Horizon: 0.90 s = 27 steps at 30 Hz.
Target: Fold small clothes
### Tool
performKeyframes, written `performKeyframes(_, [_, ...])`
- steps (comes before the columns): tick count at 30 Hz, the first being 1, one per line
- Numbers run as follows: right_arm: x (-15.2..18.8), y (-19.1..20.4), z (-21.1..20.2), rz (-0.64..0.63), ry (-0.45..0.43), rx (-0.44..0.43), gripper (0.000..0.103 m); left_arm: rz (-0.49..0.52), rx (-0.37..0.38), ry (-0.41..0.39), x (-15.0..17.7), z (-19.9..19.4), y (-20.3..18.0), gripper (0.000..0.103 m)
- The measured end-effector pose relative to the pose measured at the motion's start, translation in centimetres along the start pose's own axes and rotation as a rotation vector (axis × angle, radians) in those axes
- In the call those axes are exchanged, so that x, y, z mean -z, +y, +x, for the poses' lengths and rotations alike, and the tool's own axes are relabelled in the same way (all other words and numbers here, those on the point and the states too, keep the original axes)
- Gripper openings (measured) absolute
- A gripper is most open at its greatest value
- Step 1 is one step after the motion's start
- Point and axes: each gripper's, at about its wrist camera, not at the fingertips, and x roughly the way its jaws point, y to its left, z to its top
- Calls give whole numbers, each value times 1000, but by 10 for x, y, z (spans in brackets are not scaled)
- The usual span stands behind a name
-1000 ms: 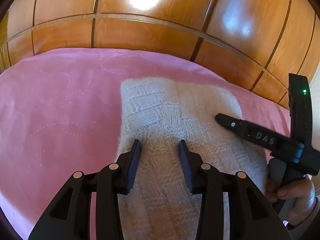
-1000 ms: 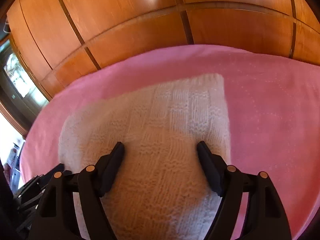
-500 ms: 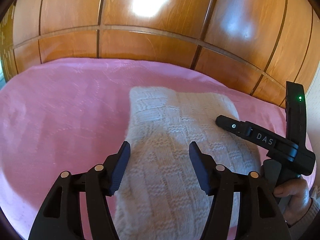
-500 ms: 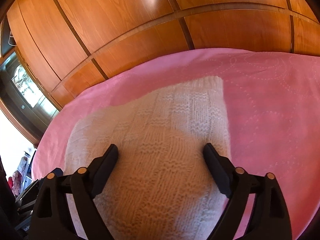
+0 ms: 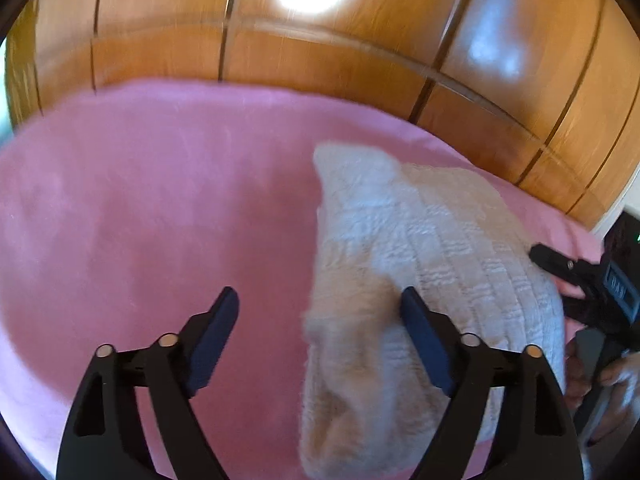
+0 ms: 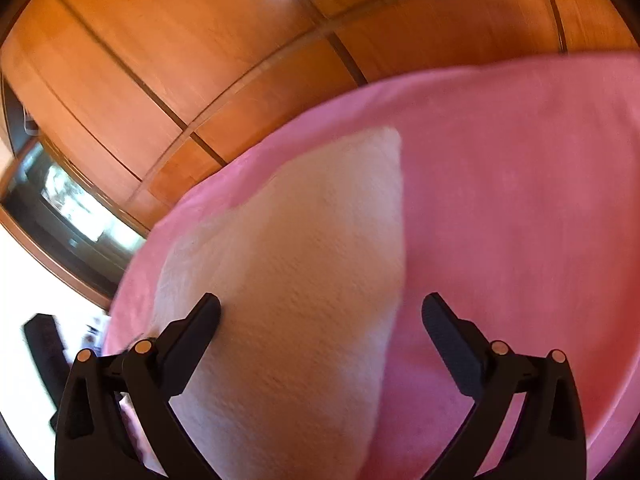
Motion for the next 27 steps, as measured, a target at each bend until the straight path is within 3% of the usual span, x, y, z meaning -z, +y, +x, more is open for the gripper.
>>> performKeyframes(4, [2, -11, 15, 72, 65, -122, 101, -120, 201, 82, -4, 22, 28, 79])
performKeyframes(7, [4, -4, 25, 23, 84, -162, 100, -177, 390, 115, -3, 33, 39, 48])
performKeyframes(8, [5, 0, 27, 8, 91, -159, 94, -177, 425, 116, -2, 35, 40, 40])
performKeyframes(11, [4, 4, 26, 1, 97, -159, 70, -202, 480, 108, 4, 38, 42, 33])
performKeyframes(13, [4, 8, 19, 4, 86, -156, 59, -220, 514, 102, 5, 36, 42, 29])
performKeyframes(17, [6, 24, -9, -44, 40, -179, 50, -196, 552, 78, 3, 22, 25, 26])
performKeyframes(22, [3, 26, -67, -88, -64, -178, 50, -95, 618, 91, -8, 13, -38, 26])
performKeyframes(27, [-3, -11, -154, -79, -207, -74, 49, 49, 710, 145, -16, 28, -135, 26])
